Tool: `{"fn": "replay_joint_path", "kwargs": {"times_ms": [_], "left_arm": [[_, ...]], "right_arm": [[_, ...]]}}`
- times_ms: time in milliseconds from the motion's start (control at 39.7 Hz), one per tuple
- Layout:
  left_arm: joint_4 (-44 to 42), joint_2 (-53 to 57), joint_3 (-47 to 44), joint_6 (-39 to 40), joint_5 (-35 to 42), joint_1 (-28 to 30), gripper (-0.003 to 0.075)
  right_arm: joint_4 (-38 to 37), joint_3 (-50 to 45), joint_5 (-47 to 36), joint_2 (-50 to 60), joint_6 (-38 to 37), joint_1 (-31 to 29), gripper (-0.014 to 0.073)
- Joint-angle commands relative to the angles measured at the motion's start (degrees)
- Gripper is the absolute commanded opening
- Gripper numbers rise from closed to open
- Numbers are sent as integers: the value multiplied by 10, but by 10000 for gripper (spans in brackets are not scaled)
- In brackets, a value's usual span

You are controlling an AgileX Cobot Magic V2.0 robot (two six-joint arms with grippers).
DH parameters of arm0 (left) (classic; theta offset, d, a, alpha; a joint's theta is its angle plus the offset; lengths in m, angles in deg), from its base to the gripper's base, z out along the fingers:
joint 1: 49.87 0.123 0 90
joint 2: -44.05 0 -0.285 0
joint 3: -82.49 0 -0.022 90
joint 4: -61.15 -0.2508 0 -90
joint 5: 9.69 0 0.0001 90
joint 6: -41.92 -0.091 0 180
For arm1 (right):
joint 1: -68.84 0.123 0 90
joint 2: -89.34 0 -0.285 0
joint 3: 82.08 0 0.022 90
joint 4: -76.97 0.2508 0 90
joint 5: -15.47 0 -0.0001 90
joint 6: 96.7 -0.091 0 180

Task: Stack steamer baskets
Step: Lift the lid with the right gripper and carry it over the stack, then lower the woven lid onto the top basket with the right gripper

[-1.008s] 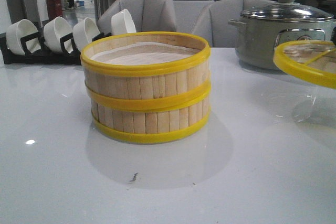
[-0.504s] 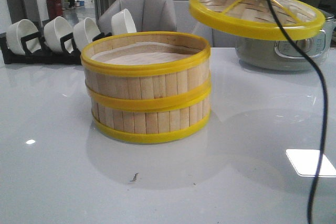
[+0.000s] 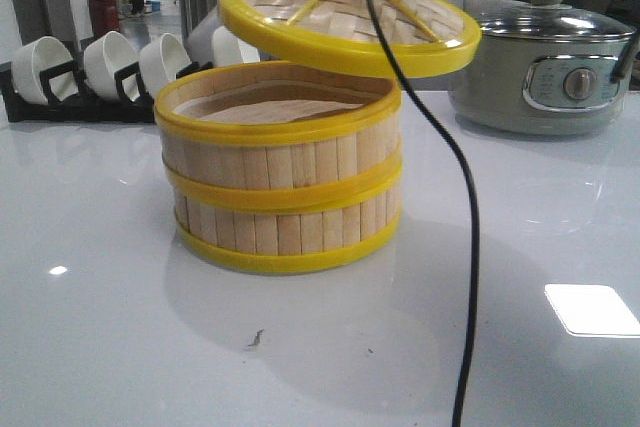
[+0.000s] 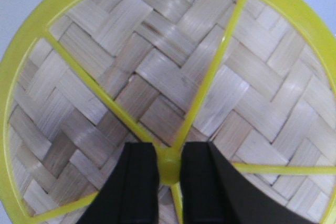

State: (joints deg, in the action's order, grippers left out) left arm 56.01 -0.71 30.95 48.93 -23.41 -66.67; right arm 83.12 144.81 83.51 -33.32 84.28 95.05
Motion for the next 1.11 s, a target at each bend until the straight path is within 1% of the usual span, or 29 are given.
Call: {"fn": "replay_joint_path", "kwargs": {"times_ms": [0,353,1083], "left_arm": [[0,1,16,4,49,1,83],[0,1,16,4,49,1,83],[0,1,16,4,49,1,83]], "right_arm": [[7,37,-26,23,2,11,55],[7,72,-29,-6,2,39,55],[8,74,-45,-37,6,47,55]]}}
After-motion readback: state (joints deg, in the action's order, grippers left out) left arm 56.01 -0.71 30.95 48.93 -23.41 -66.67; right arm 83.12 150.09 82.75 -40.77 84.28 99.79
